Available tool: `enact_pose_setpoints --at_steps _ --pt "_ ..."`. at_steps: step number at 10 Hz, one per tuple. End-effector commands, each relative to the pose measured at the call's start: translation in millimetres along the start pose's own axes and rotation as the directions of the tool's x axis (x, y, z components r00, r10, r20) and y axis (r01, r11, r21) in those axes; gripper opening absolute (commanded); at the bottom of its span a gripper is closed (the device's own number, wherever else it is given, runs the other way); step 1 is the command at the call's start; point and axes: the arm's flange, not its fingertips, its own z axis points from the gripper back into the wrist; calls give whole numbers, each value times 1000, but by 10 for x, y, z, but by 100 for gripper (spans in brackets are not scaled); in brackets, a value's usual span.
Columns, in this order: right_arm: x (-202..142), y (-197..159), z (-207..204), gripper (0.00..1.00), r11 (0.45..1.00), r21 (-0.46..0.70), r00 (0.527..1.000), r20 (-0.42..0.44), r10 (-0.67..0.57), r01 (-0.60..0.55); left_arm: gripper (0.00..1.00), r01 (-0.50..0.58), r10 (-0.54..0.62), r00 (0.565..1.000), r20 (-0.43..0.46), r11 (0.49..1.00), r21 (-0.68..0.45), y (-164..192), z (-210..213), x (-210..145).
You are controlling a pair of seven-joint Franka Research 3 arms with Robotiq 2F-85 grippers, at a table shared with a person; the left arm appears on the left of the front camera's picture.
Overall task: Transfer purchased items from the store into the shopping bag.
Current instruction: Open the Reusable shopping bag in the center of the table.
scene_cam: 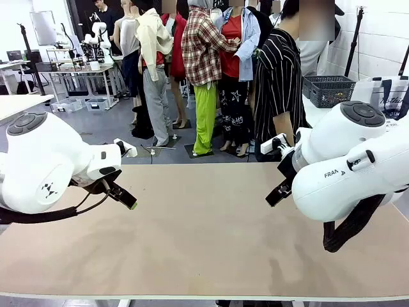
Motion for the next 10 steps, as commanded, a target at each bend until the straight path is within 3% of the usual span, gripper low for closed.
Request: enact_pose_setpoints --at_steps 1,10 --pt "0 0 0 100 1000 0 1000 0 0 0 100 0 0 1000 0 1000 0 0 1 1" --pt "0 0 0 100 1000 0 1000 0 0 0 100 0 0 1000 0 1000 0 0 1 1"
